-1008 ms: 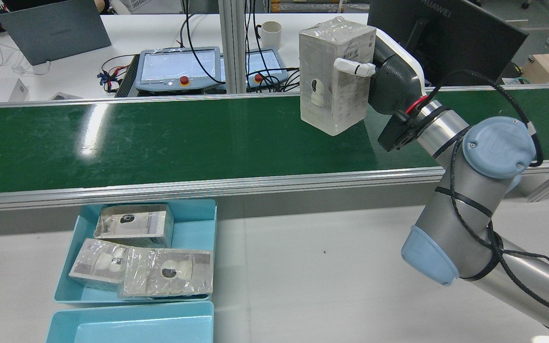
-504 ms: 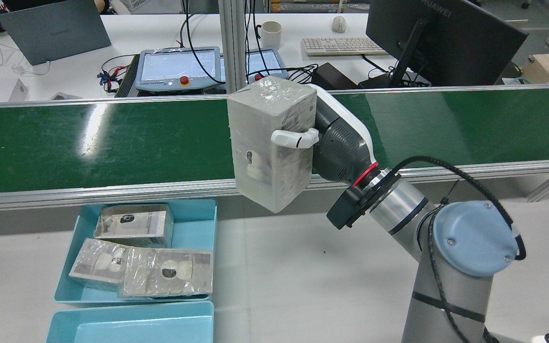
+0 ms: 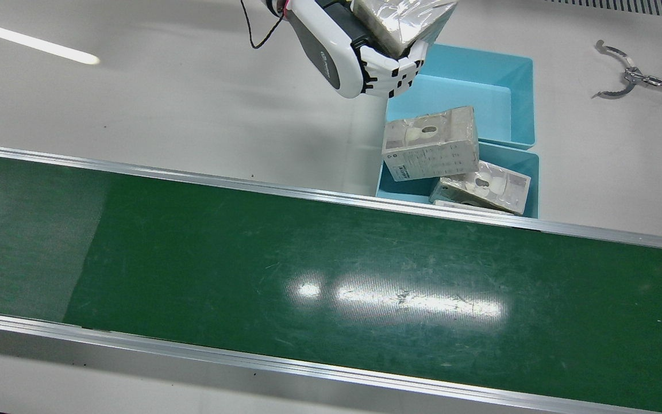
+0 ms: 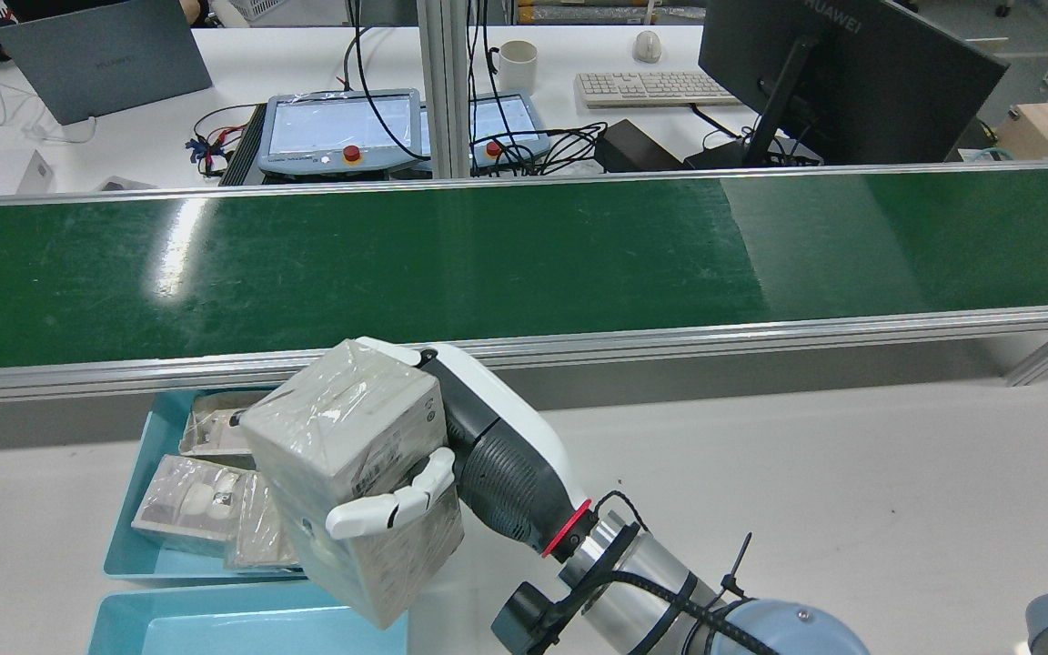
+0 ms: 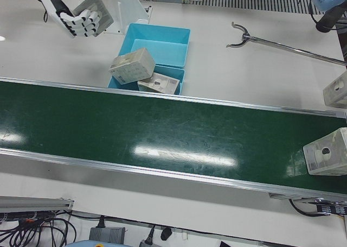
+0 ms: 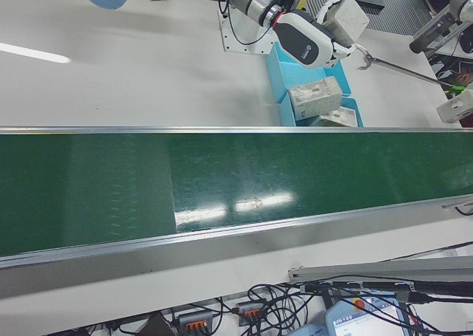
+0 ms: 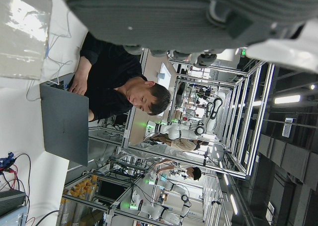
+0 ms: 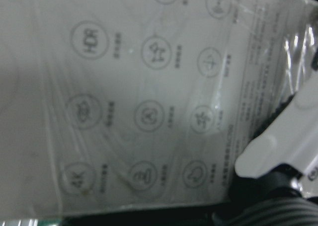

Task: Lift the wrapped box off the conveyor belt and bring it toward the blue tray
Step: 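Lift the box off the belt and carry it toward the blue tray, then lower the box into the nearer blue tray and open the right hand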

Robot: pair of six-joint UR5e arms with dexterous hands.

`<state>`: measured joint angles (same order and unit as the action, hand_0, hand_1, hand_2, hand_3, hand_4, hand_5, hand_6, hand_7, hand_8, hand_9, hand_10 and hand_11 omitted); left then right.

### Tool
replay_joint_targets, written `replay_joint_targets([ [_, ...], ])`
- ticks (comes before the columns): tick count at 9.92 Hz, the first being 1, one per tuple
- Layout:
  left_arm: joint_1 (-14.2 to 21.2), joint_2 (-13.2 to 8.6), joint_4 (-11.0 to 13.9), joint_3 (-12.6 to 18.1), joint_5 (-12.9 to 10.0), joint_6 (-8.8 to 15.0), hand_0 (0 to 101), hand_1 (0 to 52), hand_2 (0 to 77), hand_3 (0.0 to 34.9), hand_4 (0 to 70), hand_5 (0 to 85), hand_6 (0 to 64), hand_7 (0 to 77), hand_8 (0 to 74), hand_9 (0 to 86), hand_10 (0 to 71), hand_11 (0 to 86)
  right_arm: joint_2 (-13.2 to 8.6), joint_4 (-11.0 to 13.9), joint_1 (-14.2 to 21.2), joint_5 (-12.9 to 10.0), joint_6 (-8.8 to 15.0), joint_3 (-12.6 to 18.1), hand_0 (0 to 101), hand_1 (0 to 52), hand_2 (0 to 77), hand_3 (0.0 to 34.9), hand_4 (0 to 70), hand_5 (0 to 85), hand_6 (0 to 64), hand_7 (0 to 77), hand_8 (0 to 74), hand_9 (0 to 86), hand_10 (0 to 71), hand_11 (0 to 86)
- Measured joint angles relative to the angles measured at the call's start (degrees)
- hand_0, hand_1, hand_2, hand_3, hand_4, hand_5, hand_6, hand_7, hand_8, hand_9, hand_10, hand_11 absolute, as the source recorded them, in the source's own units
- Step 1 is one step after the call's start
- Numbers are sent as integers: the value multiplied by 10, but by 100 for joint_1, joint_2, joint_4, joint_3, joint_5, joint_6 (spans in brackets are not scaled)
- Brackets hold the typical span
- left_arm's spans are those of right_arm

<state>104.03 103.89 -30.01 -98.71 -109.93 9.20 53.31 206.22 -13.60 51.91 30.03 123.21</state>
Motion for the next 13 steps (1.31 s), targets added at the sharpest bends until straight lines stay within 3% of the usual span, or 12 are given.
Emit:
replay_joint_targets([
  [3, 0, 0, 0, 0, 0, 0, 0, 0, 11, 0, 0, 11, 0, 0, 0, 0, 5, 0, -130, -1, 486, -76, 429, -6, 451, 0, 245, 0, 202, 562, 447, 382, 567, 431, 382, 540],
  [8, 0, 0, 0, 0, 0, 0, 0, 0, 11, 0, 0, 11, 0, 0, 0, 0, 0, 0, -116, 12, 822, -78, 512, -5, 451, 0, 245, 0, 202, 562, 447, 382, 562, 425, 327, 464],
  [9, 0, 0, 0, 0, 0, 0, 0, 0, 11, 0, 0, 11, 0, 0, 0, 0, 0, 0, -113, 7, 833, -81, 512, 3, 446, 0, 245, 0, 202, 562, 447, 382, 556, 431, 267, 393],
  [10, 0, 0, 0, 0, 0, 0, 0, 0, 5, 0, 0, 11, 0, 0, 0, 0, 0, 0, -112, 3, 837, -83, 510, 9, 457, 5, 218, 0, 218, 540, 447, 382, 496, 464, 175, 305],
  [11, 0, 0, 0, 0, 0, 0, 0, 0, 5, 0, 0, 11, 0, 0, 0, 0, 0, 0, -111, 0, 837, -82, 507, 17, 457, 5, 218, 0, 218, 540, 447, 382, 496, 464, 175, 305],
  [12, 0, 0, 0, 0, 0, 0, 0, 0, 5, 0, 0, 11, 0, 0, 0, 0, 0, 0, -107, -1, 836, -79, 505, 22, 460, 33, 120, 68, 65, 524, 447, 382, 273, 371, 5, 16],
  [13, 0, 0, 0, 0, 0, 0, 0, 0, 11, 0, 0, 11, 0, 0, 0, 0, 0, 0, -105, -2, 835, -78, 504, 22, 467, 38, 120, 110, 5, 289, 447, 382, 164, 278, 0, 16],
])
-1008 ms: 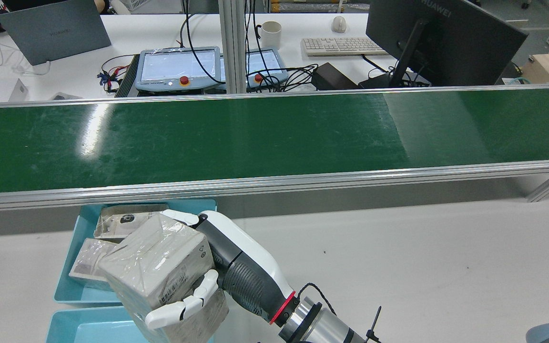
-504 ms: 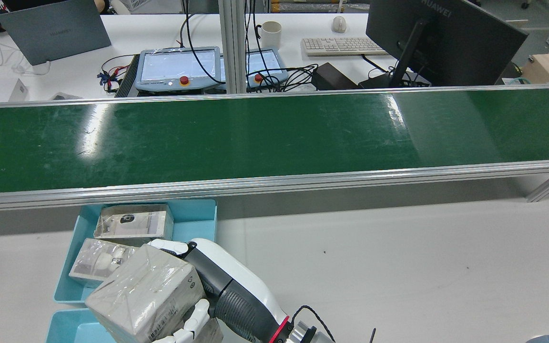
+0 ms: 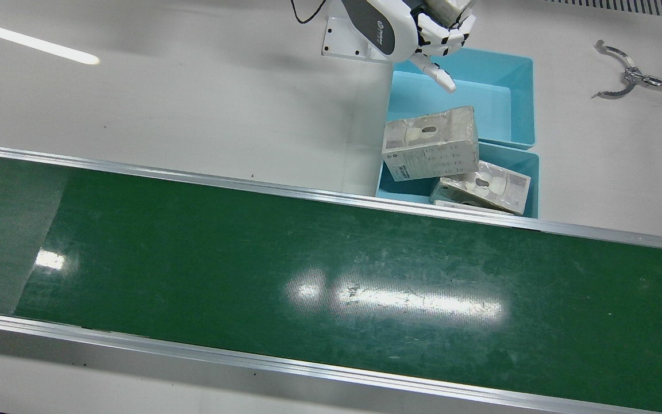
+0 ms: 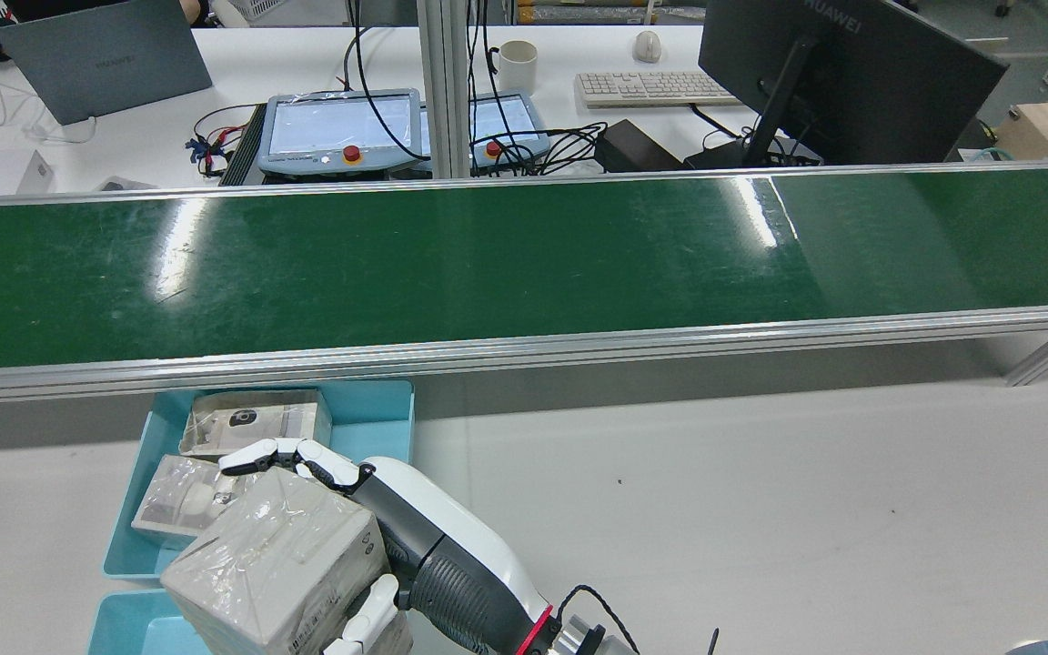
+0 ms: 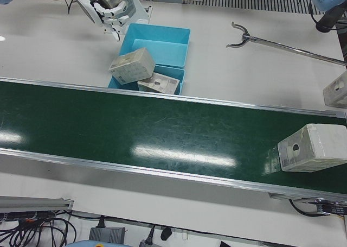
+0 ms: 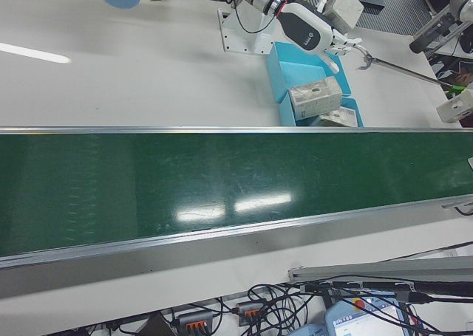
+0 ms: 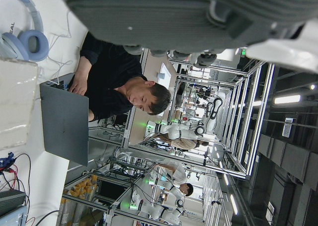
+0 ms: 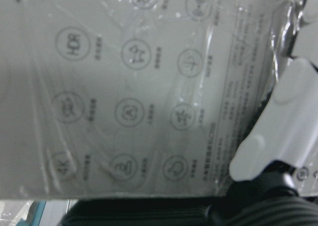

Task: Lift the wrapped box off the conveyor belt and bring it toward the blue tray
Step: 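Lower the box into the nearer blue tray and open the right hand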

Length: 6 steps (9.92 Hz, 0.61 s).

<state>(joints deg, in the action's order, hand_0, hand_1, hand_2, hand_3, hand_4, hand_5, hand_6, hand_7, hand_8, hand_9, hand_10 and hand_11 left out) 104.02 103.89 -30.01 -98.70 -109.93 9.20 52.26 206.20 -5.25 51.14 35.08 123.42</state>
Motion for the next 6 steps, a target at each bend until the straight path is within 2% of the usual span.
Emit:
replay_joint_targets([
  [1, 0, 0, 0, 0, 0, 0, 0, 0, 11, 0, 0, 11, 0, 0, 0, 0, 0, 0, 5, 0, -1, 1, 0, 0, 467, 38, 120, 110, 5, 289, 447, 382, 164, 278, 0, 16],
  [2, 0, 0, 0, 0, 0, 0, 0, 0, 11, 0, 0, 11, 0, 5, 0, 0, 0, 0, 8, -1, -2, 1, -3, 1, 467, 76, 98, 194, 27, 38, 415, 338, 0, 38, 0, 16],
  [4, 0, 0, 0, 0, 0, 0, 0, 0, 5, 0, 0, 11, 0, 0, 0, 0, 0, 0, 11, -1, -2, 2, -8, 5, 467, 76, 98, 194, 27, 38, 415, 338, 0, 38, 0, 16],
  [5, 0, 0, 0, 0, 0, 0, 0, 0, 11, 0, 0, 11, 0, 0, 0, 0, 0, 0, 12, -1, -2, 2, -11, 6, 471, 147, 185, 270, 27, 16, 284, 245, 0, 16, 0, 16],
  [6, 0, 0, 0, 0, 0, 0, 0, 0, 11, 0, 0, 11, 0, 0, 0, 0, 0, 0, 12, -1, -2, 2, -14, 6, 471, 147, 185, 270, 27, 16, 284, 245, 0, 16, 0, 16],
])
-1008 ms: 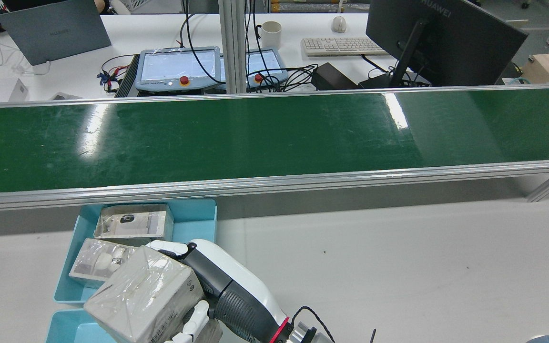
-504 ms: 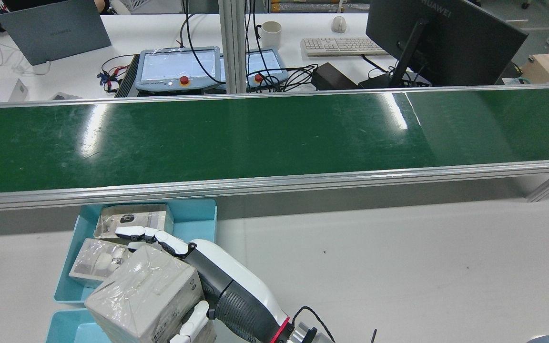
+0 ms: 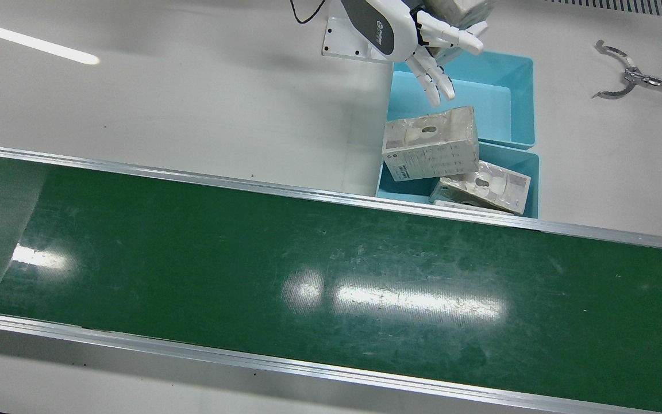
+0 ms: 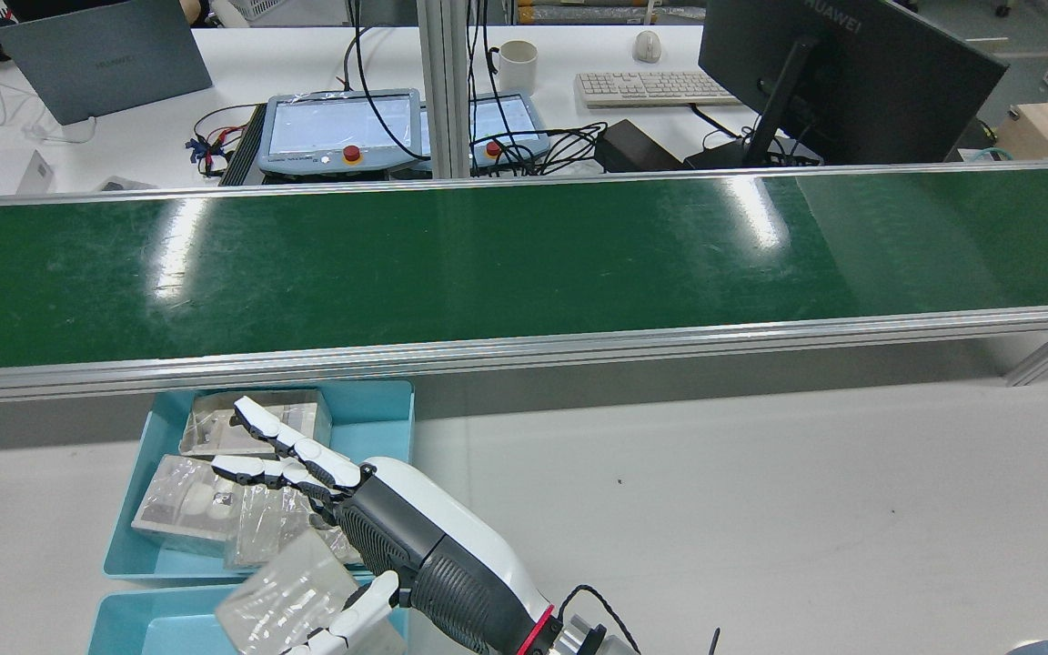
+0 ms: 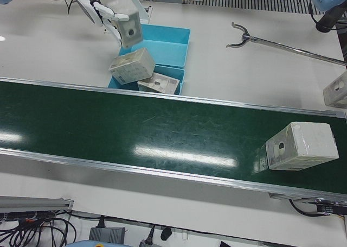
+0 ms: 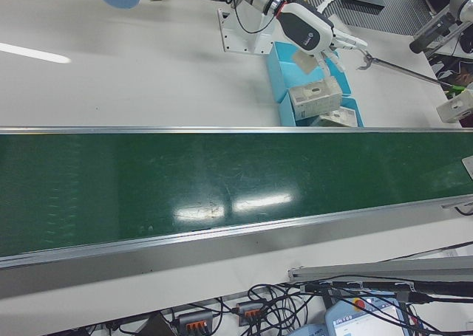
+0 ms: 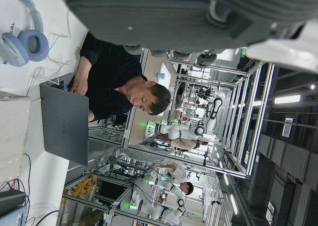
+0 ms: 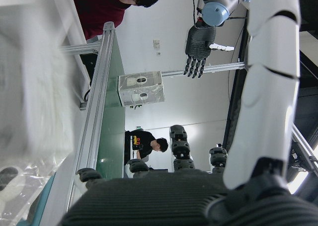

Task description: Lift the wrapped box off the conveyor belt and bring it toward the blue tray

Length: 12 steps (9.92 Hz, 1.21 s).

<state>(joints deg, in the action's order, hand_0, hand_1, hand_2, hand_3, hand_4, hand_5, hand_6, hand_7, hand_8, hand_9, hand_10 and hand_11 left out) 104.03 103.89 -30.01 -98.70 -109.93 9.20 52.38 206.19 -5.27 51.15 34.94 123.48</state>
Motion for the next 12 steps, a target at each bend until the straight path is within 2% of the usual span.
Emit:
replay_joint_targets([
  [1, 0, 0, 0, 0, 0, 0, 0, 0, 5, 0, 0, 11, 0, 0, 0, 0, 0, 0, 0, 0, -3, 0, -2, 0, 473, 147, 98, 287, 27, 16, 114, 65, 16, 16, 0, 16],
  [2, 0, 0, 0, 0, 0, 0, 0, 0, 5, 0, 0, 11, 0, 0, 0, 0, 0, 0, 0, 0, -5, 0, -3, 4, 473, 131, 125, 285, 27, 16, 11, 76, 16, 16, 0, 16],
  [3, 0, 0, 0, 0, 0, 0, 0, 0, 5, 0, 0, 11, 0, 0, 0, 0, 0, 0, 0, 0, -5, 0, -4, 6, 474, 131, 125, 270, 27, 16, 27, 87, 11, 16, 11, 11],
  [5, 0, 0, 0, 0, 0, 0, 0, 0, 5, 0, 0, 11, 0, 0, 0, 0, 5, 0, 7, 5, -12, 5, -1, 62, 474, 131, 125, 272, 27, 16, 22, 87, 11, 16, 11, 11],
  [7, 0, 0, 0, 0, 0, 0, 0, 0, 11, 0, 0, 11, 0, 0, 0, 0, 0, 0, 126, 35, -266, 35, 12, 294, 472, 131, 125, 271, 27, 16, 27, 87, 11, 16, 11, 33],
  [8, 0, 0, 0, 0, 0, 0, 0, 0, 5, 0, 0, 11, 0, 5, 0, 0, 0, 0, 297, 67, -540, 61, 5, 480, 473, 131, 125, 255, 44, 11, 27, 98, 11, 16, 11, 33],
  [9, 0, 0, 0, 0, 0, 0, 0, 0, 5, 0, 0, 11, 0, 5, 0, 0, 0, 0, 493, 165, -883, 84, -14, 697, 473, 131, 125, 255, 44, 11, 27, 98, 11, 16, 11, 33],
  [10, 0, 0, 0, 0, 0, 0, 0, 0, 5, 0, 0, 11, 0, 0, 0, 0, 0, 0, 651, 355, -1281, 135, -82, 888, 473, 131, 125, 251, 44, 38, 27, 98, 16, 11, 5, 16],
  [11, 0, 0, 0, 0, 0, 0, 0, 0, 5, 0, 0, 11, 0, 0, 0, 0, 0, 0, 743, 588, -1699, 266, -271, 985, 473, 131, 125, 251, 44, 38, 27, 98, 16, 11, 5, 16],
  [12, 0, 0, 0, 0, 0, 0, 0, 0, 11, 0, 0, 11, 0, 5, 0, 0, 0, 0, 797, 851, -2128, 419, -522, 1017, 473, 131, 125, 194, 65, 82, 33, 114, 27, 11, 5, 16],
])
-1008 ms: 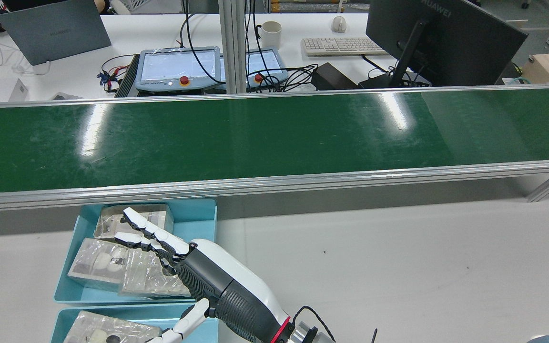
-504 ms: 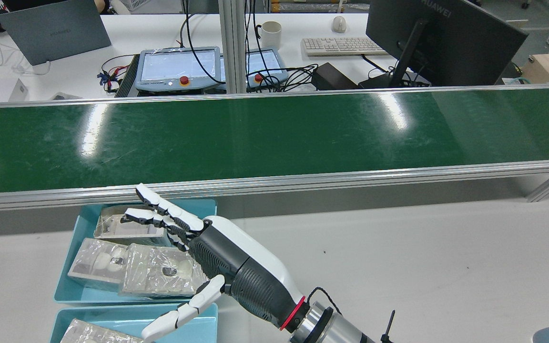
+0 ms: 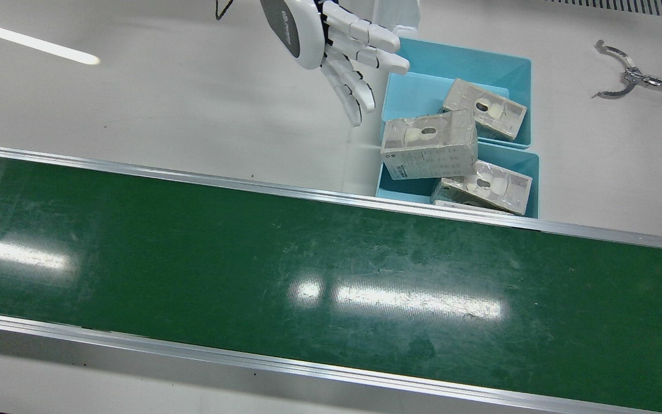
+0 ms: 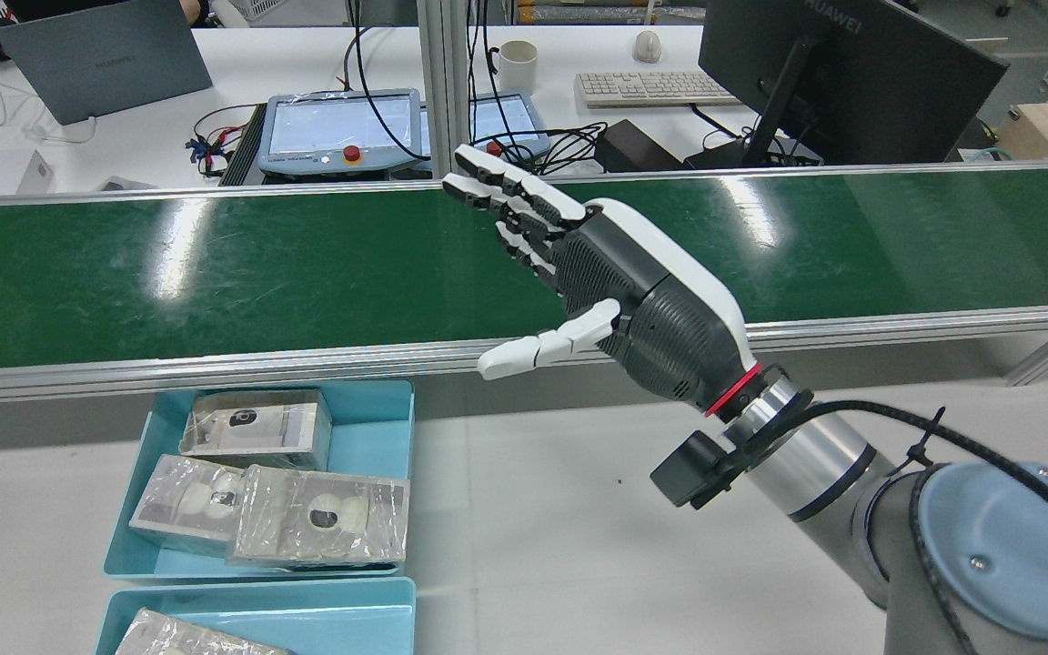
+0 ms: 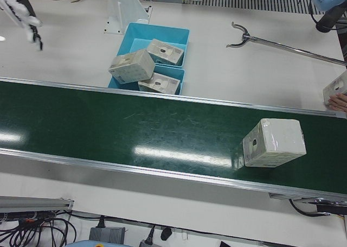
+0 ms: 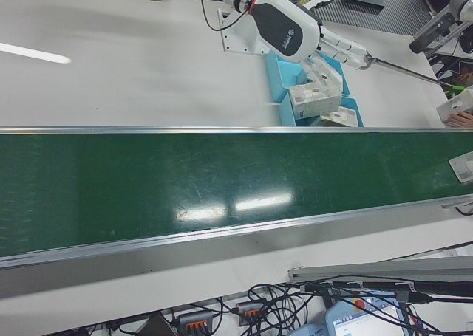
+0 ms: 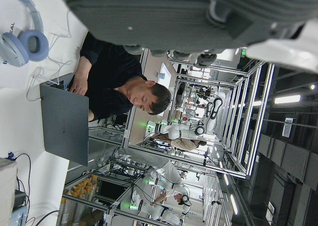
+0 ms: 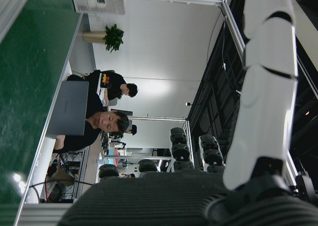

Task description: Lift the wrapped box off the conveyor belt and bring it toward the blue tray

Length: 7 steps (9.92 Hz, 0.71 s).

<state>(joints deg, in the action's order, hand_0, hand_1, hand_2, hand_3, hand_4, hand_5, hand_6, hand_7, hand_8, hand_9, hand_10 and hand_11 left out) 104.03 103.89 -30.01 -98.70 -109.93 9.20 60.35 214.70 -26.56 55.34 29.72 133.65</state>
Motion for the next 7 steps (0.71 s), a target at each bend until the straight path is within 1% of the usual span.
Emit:
replay_joint_targets([
  [1, 0, 0, 0, 0, 0, 0, 0, 0, 11, 0, 0, 11, 0, 5, 0, 0, 0, 0, 66, 281, -449, 177, -264, 3, 475, 153, 120, 158, 65, 82, 33, 82, 5, 11, 5, 16],
  [2, 0, 0, 0, 0, 0, 0, 0, 0, 5, 0, 0, 11, 0, 0, 0, 0, 0, 0, 161, 488, -895, 378, -505, -33, 472, 153, 131, 147, 65, 82, 33, 76, 11, 11, 0, 11],
  [3, 0, 0, 0, 0, 0, 0, 0, 0, 11, 0, 0, 11, 0, 0, 0, 0, 0, 0, 296, 612, -1398, 636, -733, -118, 479, 153, 147, 125, 65, 82, 33, 65, 11, 16, 0, 11],
  [4, 0, 0, 0, 0, 0, 0, 0, 0, 11, 0, 0, 11, 0, 0, 0, 0, 0, 0, 441, 661, -1888, 893, -916, -228, 480, 153, 131, 147, 65, 82, 22, 71, 11, 11, 0, 11],
  [5, 0, 0, 0, 0, 0, 0, 0, 0, 11, 0, 0, 11, 0, 0, 0, 0, 0, 0, 572, 676, -2299, 1089, -1047, -326, 480, 153, 131, 170, 65, 82, 11, 22, 11, 11, 0, 11],
  [6, 0, 0, 0, 0, 0, 0, 0, 0, 11, 0, 0, 11, 0, 5, 0, 0, 0, 0, 725, 686, -2635, 1230, -1144, -398, 480, 153, 131, 170, 38, 44, 11, 22, 5, 11, 0, 11],
  [7, 0, 0, 0, 0, 0, 0, 0, 0, 11, 0, 0, 11, 0, 0, 0, 0, 0, 0, 864, 697, -2850, 1310, -1199, -440, 480, 153, 120, 176, 33, 44, 11, 33, 22, 11, 0, 11],
])
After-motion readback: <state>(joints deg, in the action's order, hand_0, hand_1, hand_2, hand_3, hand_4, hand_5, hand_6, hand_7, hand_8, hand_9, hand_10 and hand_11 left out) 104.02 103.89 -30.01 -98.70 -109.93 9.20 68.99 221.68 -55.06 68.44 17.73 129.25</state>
